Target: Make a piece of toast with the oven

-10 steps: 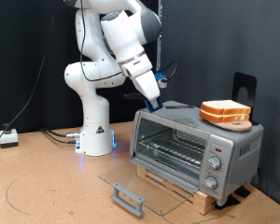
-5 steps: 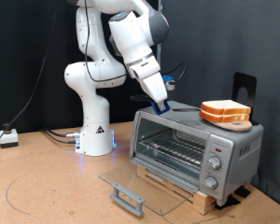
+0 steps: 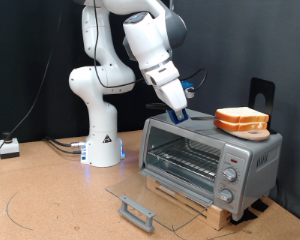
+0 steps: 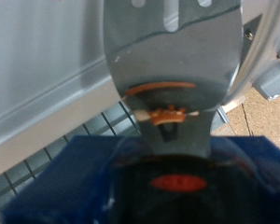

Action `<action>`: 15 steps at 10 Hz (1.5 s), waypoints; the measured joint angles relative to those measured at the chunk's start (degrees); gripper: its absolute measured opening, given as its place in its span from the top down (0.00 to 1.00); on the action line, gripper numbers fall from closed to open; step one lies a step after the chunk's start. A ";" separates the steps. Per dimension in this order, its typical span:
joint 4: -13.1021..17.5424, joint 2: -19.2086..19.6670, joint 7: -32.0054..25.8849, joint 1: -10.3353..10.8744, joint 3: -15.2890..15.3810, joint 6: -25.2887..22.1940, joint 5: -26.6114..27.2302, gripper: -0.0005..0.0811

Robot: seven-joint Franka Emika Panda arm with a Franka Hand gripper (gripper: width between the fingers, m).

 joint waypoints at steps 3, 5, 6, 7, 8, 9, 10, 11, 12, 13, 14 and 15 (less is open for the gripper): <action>0.09 0.01 0.08 0.04 0.69 -1.30 -0.05 0.51; 0.07 0.01 0.12 0.04 0.77 -1.44 -0.12 0.51; 0.07 0.01 0.16 0.04 0.83 -1.44 -0.16 0.51; 0.07 0.01 0.24 0.03 0.97 -1.44 -0.29 0.51; 0.09 0.01 0.44 0.00 1.19 -1.43 -0.53 0.51; 0.18 0.01 1.25 -0.01 1.44 -1.48 -1.18 0.51; 0.48 0.01 2.52 -0.06 1.78 -2.21 -2.52 0.51; 0.98 0.01 3.76 -0.17 2.16 -3.23 -3.99 0.51; 1.43 0.01 4.65 -0.18 2.45 -3.71 -5.02 0.51; 1.70 0.01 5.01 -0.18 2.72 -3.79 -5.44 0.51; 1.88 0.01 5.35 -0.18 2.96 -3.79 -5.74 0.51; 2.03 0.01 6.18 -0.19 3.30 -3.87 -6.24 0.51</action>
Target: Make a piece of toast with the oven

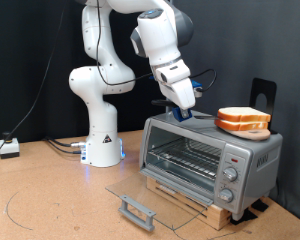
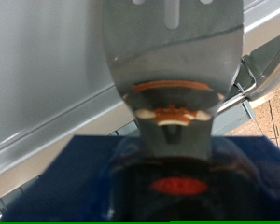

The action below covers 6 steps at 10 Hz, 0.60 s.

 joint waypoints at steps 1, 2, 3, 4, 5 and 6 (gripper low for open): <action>0.16 0.00 0.90 -0.01 0.39 -0.05 -0.50 0.51; 0.24 0.00 1.37 -0.01 0.65 -0.05 -0.68 0.51; 0.26 0.00 1.71 -0.01 0.88 -0.04 -0.70 0.51; 0.26 0.00 1.90 -0.01 1.06 -0.04 -0.70 0.51; 0.26 0.01 1.96 -0.01 1.17 -0.04 -0.69 0.51; 0.26 0.04 2.00 -0.01 1.31 -0.04 -0.60 0.51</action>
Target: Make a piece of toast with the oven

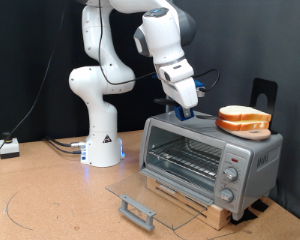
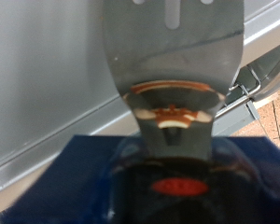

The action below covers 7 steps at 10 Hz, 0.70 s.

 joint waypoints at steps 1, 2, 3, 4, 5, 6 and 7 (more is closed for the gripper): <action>0.00 0.08 0.04 0.00 0.12 0.00 0.04 0.51; 0.00 0.16 0.06 0.00 0.26 0.04 0.05 0.51; 0.00 0.19 0.06 0.00 0.41 0.37 -0.09 0.51; -0.01 0.19 -0.03 -0.01 0.49 0.85 -0.38 0.51; -0.01 0.16 -0.32 -0.01 0.50 1.24 -0.45 0.51; 0.00 0.11 -0.60 -0.02 0.45 1.48 -0.45 0.51; 0.00 0.08 -0.77 -0.03 0.40 1.69 -0.45 0.51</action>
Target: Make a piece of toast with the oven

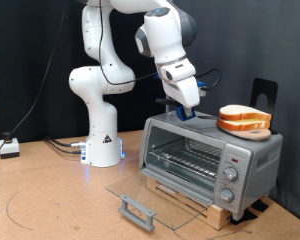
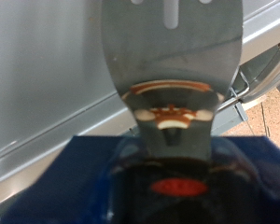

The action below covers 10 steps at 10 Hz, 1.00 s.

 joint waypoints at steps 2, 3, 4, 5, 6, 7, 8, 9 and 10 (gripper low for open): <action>0.08 0.00 0.00 -0.10 0.00 0.16 -0.01 0.51; 0.16 0.00 0.00 -0.19 0.00 0.16 -0.01 0.51; 0.24 0.00 0.00 -0.25 -0.01 0.16 -0.01 0.51; 0.31 0.00 -0.01 -0.28 -0.04 0.16 -0.03 0.51; 0.39 -0.01 -0.01 -0.31 -0.07 0.16 -0.06 0.51; 0.51 -0.02 0.00 -0.36 -0.06 0.16 -0.15 0.51; 0.69 -0.01 0.00 -0.49 -0.01 0.19 -0.41 0.51; 0.89 -0.01 0.00 -0.54 0.02 0.33 -0.65 0.51; 1.11 0.02 0.01 -0.57 0.02 0.48 -0.72 0.51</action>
